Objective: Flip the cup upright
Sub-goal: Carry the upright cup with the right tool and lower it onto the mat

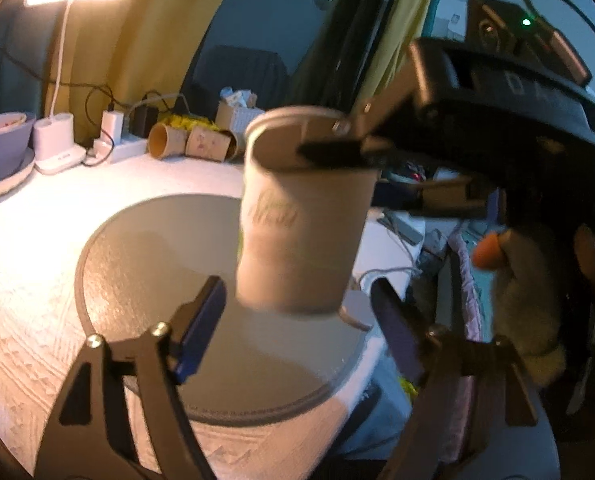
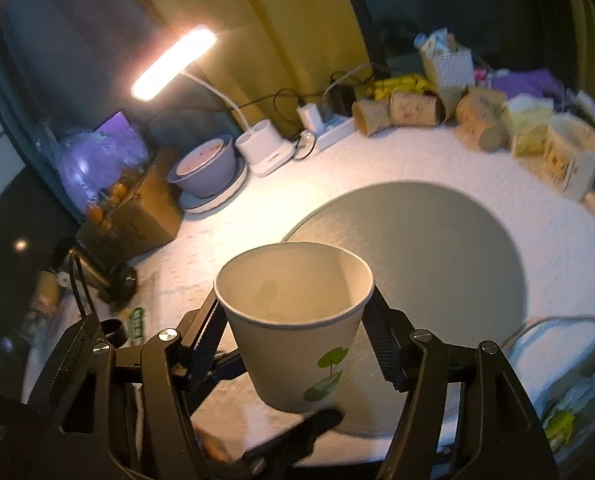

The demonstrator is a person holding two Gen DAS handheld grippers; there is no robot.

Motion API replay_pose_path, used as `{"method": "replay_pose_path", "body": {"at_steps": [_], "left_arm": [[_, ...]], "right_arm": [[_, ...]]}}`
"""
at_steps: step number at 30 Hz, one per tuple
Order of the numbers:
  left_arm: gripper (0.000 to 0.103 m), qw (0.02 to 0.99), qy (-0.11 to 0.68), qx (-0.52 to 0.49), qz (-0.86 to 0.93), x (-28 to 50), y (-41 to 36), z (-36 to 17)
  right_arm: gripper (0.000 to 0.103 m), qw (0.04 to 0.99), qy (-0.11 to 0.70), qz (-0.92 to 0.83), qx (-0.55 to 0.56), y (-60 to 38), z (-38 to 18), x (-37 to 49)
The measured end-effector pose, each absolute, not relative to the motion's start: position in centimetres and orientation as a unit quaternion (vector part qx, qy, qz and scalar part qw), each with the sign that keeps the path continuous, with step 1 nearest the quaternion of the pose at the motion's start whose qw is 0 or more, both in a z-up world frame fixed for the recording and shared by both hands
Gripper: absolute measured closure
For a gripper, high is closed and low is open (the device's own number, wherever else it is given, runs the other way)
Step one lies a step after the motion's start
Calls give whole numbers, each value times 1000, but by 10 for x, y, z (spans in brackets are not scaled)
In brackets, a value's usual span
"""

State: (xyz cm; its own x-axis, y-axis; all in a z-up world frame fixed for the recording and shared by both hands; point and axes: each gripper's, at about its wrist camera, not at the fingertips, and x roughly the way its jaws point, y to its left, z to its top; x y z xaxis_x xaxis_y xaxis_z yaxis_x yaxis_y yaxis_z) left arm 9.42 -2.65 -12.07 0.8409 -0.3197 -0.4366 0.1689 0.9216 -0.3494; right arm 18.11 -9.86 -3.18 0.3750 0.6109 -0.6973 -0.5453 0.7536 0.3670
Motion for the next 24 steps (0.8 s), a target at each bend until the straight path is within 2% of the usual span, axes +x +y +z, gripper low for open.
{"method": "replay_pose_path", "body": {"at_steps": [12, 24], "left_arm": [[26, 944, 286, -154, -60, 92, 9, -126], [26, 938, 293, -185, -10, 114, 39, -125]], "right_arm": [[34, 866, 389, 313, -10, -106, -29, 203], [34, 900, 323, 287, -63, -101, -53, 230]]}}
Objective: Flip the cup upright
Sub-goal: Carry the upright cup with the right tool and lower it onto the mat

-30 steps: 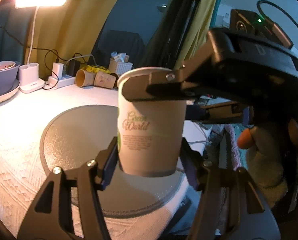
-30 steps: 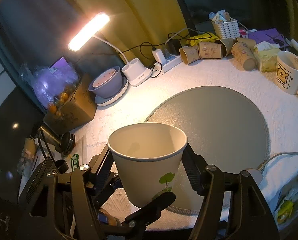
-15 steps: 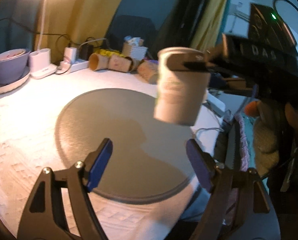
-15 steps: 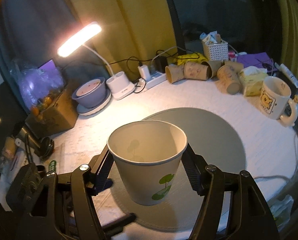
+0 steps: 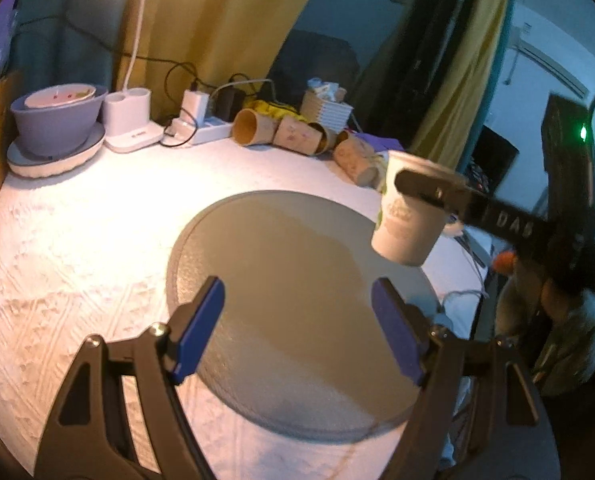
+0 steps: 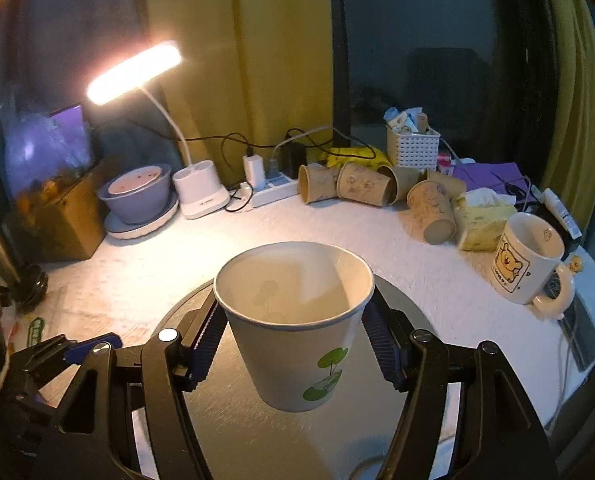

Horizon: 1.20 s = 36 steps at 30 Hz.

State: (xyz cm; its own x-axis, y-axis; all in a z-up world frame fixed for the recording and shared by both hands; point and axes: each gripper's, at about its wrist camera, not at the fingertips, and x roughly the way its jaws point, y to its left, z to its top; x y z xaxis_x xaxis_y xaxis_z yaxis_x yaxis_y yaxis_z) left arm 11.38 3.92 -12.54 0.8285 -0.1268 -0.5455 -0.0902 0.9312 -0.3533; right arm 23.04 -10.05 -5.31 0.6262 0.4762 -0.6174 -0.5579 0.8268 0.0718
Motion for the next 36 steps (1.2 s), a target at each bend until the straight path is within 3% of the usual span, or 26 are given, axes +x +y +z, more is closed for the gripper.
{"method": "replay_pose_path", "body": {"at_steps": [19, 36], "left_arm": [[26, 918, 339, -198, 53, 155, 69, -147], [26, 923, 335, -182, 43, 159, 63, -151]], "right_arm": [[34, 883, 330, 314, -113, -56, -105, 282], [34, 883, 334, 307, -120, -60, -115, 271]]}}
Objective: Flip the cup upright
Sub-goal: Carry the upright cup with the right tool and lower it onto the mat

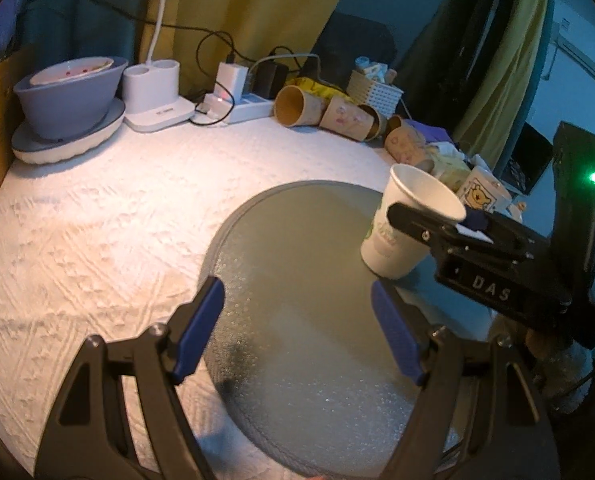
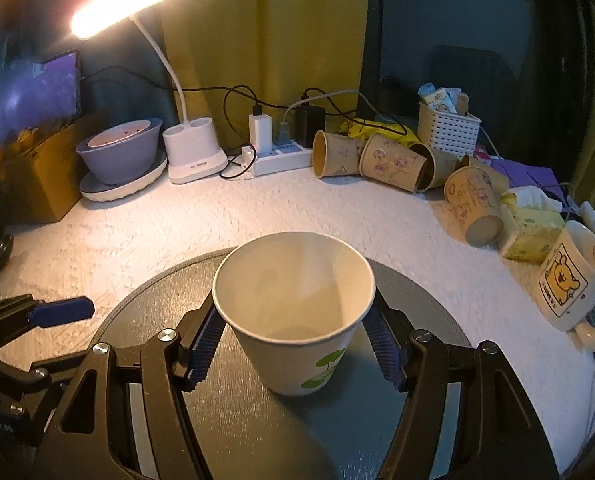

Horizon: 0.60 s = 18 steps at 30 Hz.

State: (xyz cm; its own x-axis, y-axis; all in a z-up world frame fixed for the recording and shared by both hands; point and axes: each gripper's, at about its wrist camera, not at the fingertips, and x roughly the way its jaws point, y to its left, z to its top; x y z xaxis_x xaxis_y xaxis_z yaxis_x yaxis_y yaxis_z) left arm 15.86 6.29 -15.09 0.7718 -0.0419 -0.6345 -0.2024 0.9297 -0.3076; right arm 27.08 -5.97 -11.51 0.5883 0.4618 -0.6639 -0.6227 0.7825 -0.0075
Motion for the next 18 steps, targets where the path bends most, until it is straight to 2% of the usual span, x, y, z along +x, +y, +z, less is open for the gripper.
{"method": "replay_pose_path", "body": {"at_steps": [4, 18], "left_arm": [[19, 925, 333, -179, 41, 157, 59, -150], [19, 927, 333, -164, 45, 149, 51, -148]], "right_arm": [[34, 882, 338, 303, -124, -63, -118, 265], [34, 877, 361, 296, -117, -75, -122, 250]]}}
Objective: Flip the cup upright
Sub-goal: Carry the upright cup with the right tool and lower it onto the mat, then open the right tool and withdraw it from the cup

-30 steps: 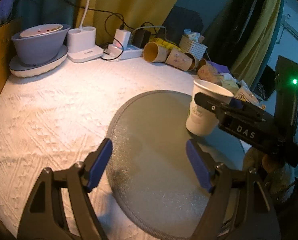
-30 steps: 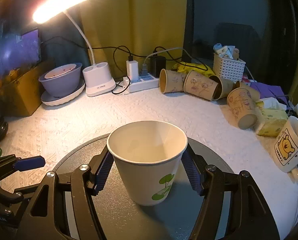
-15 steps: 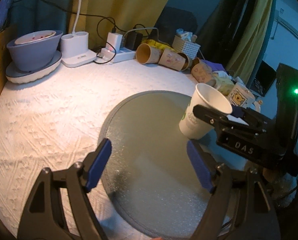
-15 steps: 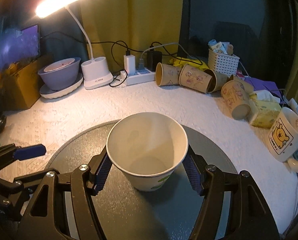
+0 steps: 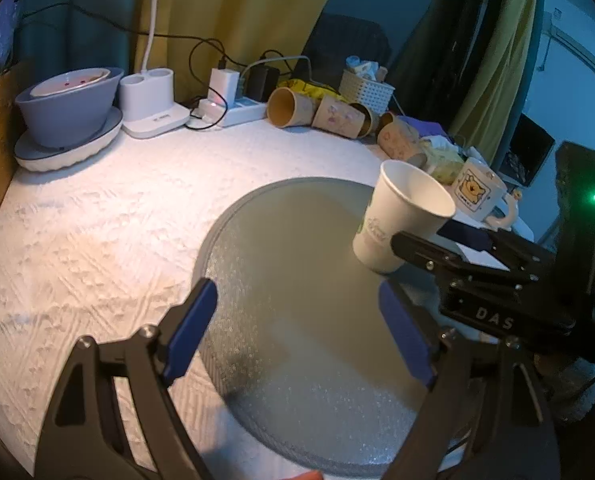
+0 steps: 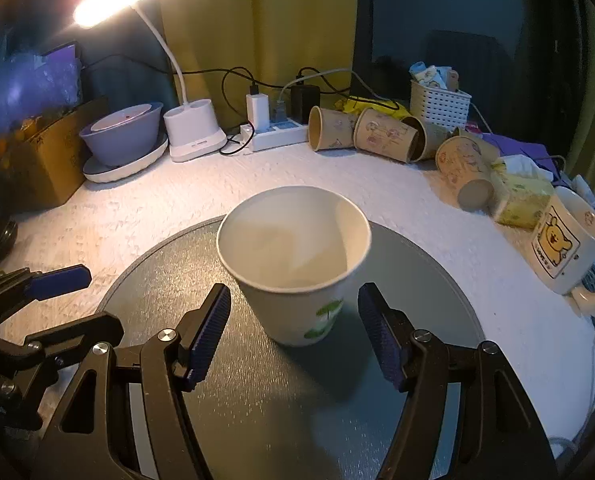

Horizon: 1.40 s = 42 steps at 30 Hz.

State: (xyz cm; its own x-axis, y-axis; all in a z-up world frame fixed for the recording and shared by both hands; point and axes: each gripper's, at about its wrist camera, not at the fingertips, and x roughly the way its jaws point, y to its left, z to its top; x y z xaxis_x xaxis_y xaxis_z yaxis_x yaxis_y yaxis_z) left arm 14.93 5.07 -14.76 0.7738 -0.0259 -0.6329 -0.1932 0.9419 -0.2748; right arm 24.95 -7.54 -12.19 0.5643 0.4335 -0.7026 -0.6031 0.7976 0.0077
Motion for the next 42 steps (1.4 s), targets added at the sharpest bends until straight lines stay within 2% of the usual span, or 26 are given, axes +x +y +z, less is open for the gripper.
{"method": "replay_pose_path", "body": {"at_steps": [18, 42], "left_arm": [[19, 937, 314, -152, 31, 115, 32, -133], [19, 961, 249, -121, 13, 59, 10, -84]], "right_arm": [[34, 887, 363, 264, -107, -110, -106, 209], [34, 912, 323, 238, -87, -135, -48, 135]]}}
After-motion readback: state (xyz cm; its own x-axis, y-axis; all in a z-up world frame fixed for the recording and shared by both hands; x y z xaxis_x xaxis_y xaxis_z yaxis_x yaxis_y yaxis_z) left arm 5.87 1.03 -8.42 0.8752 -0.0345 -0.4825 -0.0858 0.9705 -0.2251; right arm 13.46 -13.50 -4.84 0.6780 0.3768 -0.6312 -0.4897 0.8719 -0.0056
